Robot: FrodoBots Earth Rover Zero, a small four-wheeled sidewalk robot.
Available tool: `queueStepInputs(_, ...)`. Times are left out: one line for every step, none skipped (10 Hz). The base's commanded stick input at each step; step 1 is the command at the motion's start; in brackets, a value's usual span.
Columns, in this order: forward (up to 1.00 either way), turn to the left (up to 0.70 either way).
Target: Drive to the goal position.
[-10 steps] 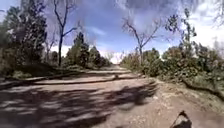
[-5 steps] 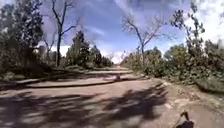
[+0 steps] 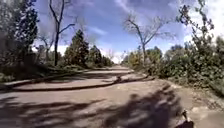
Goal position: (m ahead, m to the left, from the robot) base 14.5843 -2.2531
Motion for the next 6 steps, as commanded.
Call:
queueStepInputs(1.0,0.0)
queueStepInputs(1.0,0.0)
queueStepInputs(1.0,0.0)
queueStepInputs(1.0,0.0)
queueStepInputs(1.0,0.0)
queueStepInputs(1.0,0.0)
